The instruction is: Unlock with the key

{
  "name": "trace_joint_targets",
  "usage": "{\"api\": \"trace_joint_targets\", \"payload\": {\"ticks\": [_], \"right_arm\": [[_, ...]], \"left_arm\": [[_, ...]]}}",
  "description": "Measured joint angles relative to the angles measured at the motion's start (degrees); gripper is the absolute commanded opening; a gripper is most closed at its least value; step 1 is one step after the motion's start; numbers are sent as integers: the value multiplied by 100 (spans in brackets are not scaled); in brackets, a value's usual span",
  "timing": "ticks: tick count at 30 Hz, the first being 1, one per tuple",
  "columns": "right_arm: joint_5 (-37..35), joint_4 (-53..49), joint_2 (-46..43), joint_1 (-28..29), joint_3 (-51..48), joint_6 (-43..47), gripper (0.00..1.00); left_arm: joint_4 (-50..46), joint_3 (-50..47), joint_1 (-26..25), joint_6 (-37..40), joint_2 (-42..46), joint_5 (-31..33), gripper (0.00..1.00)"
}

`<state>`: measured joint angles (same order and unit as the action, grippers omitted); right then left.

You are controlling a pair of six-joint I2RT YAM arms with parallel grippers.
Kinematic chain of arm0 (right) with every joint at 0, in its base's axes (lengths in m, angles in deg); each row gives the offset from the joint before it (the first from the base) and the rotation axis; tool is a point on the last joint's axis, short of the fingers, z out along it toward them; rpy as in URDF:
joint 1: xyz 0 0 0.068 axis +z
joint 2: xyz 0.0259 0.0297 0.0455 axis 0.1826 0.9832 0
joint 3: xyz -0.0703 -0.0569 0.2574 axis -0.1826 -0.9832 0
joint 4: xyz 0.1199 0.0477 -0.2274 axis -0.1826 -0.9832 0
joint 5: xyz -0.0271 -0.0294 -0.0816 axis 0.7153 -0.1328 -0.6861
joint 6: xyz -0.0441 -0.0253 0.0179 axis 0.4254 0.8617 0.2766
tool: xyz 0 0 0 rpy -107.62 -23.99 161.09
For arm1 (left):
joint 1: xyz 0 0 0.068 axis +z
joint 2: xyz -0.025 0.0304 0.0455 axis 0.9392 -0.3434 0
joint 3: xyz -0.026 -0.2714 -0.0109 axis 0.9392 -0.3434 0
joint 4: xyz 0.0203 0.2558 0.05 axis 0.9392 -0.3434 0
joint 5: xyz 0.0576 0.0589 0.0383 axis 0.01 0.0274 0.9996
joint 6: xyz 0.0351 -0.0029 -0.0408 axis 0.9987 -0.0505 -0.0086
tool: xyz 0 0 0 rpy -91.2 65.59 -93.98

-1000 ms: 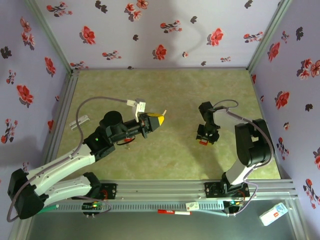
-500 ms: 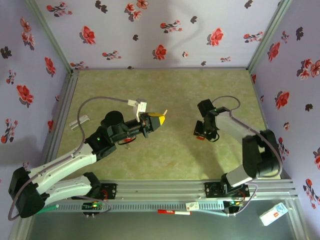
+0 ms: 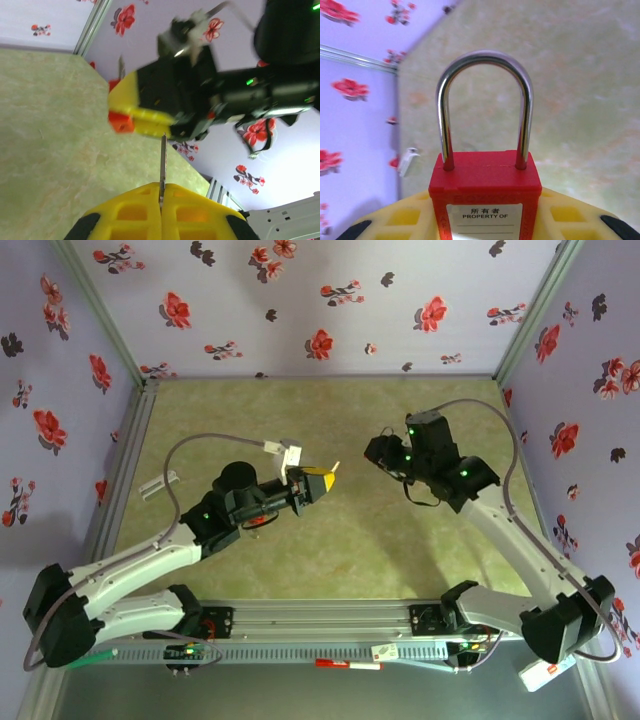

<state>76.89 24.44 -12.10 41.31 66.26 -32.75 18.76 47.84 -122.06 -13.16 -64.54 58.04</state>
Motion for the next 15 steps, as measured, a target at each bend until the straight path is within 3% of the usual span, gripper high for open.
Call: {"api": "trace_joint_targets", "payload": {"ticks": [15], "right_arm": [[-50, 442, 247, 785, 317, -588, 0]], "left_arm": [[-243, 63, -11, -378, -264, 210, 0]]}}
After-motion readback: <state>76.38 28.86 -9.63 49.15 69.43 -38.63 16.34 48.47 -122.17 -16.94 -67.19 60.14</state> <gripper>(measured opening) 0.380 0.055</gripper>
